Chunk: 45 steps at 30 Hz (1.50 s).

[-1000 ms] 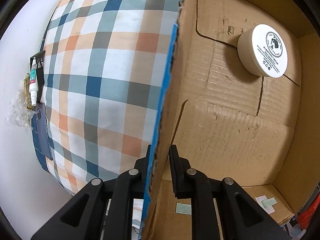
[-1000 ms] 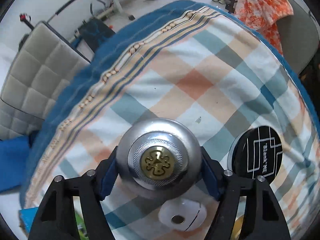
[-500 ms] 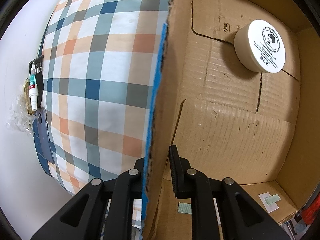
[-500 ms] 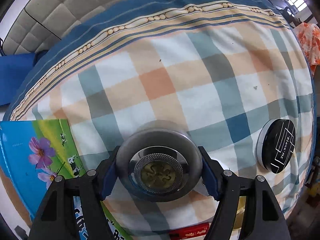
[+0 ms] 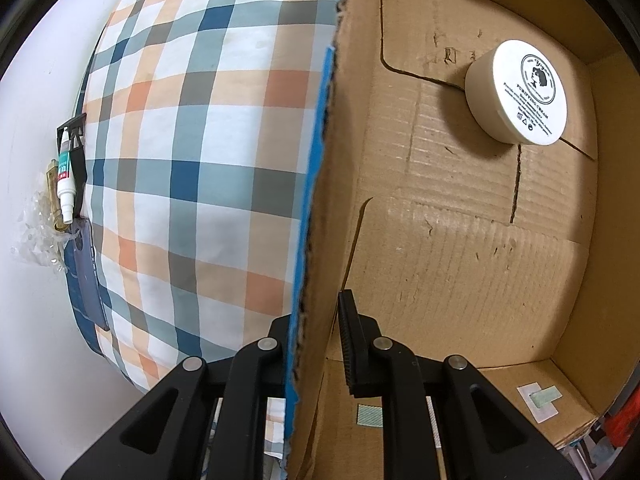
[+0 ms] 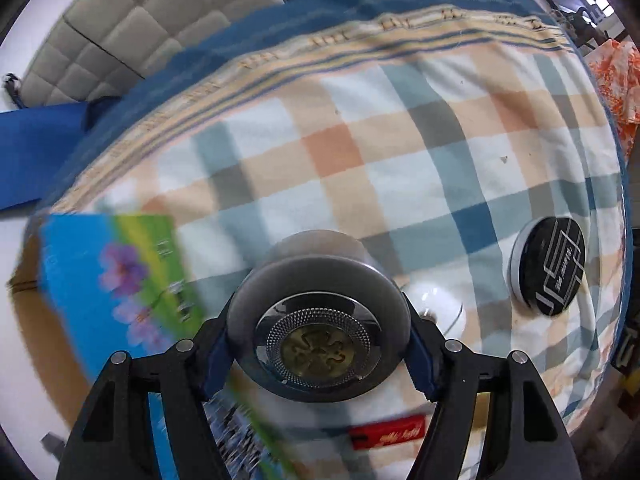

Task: Organize rigid objects
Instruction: 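Carry the silver puck light into the box and release it beside the jar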

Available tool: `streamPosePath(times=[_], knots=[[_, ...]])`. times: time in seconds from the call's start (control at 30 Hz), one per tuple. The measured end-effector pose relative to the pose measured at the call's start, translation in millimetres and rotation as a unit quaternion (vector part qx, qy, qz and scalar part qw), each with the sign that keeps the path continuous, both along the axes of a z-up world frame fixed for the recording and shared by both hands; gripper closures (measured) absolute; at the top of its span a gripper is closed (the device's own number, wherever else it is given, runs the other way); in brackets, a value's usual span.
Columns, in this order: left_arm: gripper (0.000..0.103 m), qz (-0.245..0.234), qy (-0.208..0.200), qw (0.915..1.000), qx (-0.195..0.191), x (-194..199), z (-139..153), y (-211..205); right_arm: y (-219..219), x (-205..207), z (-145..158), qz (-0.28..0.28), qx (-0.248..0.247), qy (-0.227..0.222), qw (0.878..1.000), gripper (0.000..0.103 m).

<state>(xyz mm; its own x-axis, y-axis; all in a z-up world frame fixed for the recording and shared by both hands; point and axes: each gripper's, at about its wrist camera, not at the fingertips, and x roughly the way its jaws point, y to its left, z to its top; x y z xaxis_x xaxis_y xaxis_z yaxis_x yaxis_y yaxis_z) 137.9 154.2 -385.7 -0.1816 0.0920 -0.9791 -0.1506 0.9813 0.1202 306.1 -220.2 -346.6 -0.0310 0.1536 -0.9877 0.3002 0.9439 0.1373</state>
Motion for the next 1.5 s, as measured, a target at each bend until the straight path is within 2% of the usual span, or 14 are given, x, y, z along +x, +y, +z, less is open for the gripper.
streamPosePath(times=[0.33, 0.47, 0.57, 0.7, 0.9, 1.2, 1.5], knots=[[0.091, -0.010, -0.003, 0.9999, 0.000, -0.1, 0.9, -4.5, 51.2, -31.0, 107.7, 0.062, 0.069, -0.091, 0.992, 0.030], [0.091, -0.011, -0.003, 0.9999, 0.000, -0.1, 1.2, -5.1, 93.7, -37.5, 131.6, 0.099, 0.083, -0.101, 0.986, 0.030], [0.091, -0.011, -0.004, 0.9999, -0.002, 0.0, 1.9, -5.3, 122.5, -37.3, 133.7, 0.124, 0.082, -0.097, 0.984, 0.030], [0.092, -0.009, -0.004, 0.9999, -0.005, -0.2, 2.2, -3.6, 149.2, -33.1, 124.7, 0.138, 0.075, -0.088, 0.984, 0.030], [0.092, -0.010, -0.004, 0.9999, -0.010, -1.4, 0.7, 1.4, 165.5, -21.4, 91.7, 0.140, 0.068, -0.066, 0.986, 0.030], [0.092, -0.011, -0.002, 0.9999, -0.011, -0.9, -1.2, 2.6, 183.2, -6.4, 57.0, 0.139, 0.051, -0.041, 0.988, 0.030], [0.092, -0.013, -0.001, 0.9999, -0.011, 0.9, -1.7, 0.3, 198.0, 14.7, 16.4, 0.145, 0.013, -0.013, 0.989, 0.030]])
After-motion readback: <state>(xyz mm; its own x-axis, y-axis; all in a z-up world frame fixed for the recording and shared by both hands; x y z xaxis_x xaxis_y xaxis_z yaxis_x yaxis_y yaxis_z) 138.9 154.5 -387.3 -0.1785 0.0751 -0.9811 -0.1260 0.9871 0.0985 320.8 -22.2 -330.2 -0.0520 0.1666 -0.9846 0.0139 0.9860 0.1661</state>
